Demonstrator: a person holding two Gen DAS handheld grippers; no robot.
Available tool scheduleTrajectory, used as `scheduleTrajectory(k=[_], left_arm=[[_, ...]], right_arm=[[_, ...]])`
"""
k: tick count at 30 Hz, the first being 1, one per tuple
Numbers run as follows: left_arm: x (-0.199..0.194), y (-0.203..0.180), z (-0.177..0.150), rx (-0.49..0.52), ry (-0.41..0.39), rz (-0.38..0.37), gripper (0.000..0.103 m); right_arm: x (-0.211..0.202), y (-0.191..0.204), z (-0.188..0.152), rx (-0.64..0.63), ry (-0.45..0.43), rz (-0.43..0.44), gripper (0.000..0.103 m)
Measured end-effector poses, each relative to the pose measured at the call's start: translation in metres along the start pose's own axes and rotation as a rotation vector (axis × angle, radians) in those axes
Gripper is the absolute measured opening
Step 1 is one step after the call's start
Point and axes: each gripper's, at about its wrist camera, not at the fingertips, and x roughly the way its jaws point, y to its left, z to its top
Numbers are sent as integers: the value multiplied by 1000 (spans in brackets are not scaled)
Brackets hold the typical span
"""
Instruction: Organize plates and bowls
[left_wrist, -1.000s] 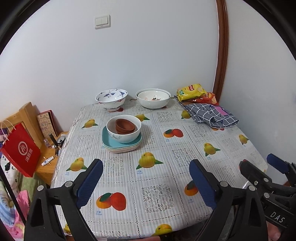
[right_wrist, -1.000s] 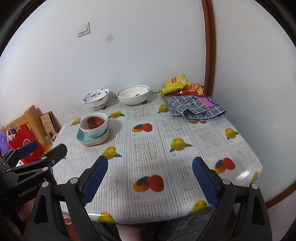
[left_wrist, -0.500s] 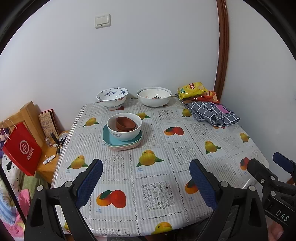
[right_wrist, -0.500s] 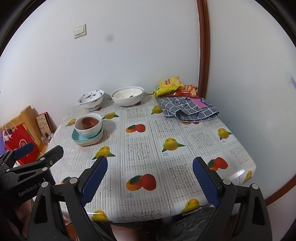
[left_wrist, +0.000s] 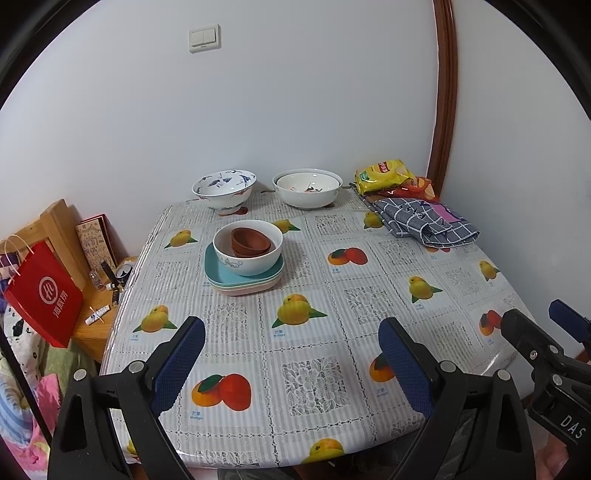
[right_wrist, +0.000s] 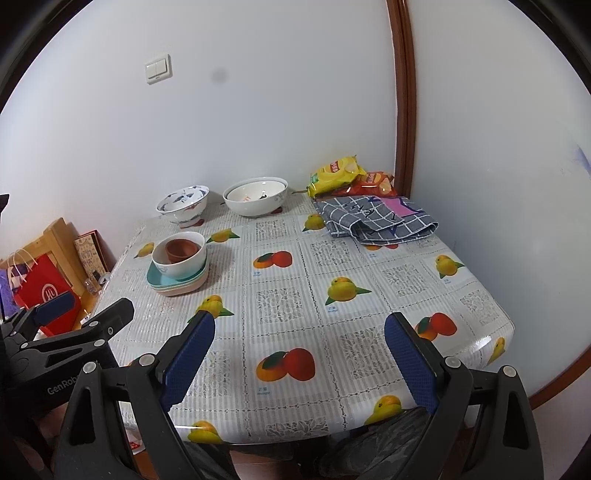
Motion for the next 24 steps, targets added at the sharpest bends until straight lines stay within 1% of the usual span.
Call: scheduleTrajectory(k=[15,24], left_arm=[[-6,-3,-6,7,1,-7,95],[-13,7,-4,-13,-16,-2,95]], right_arm=[[-9,-2,-2,10,-22,-2,92],[-13,5,-1,2,-31,4,92]])
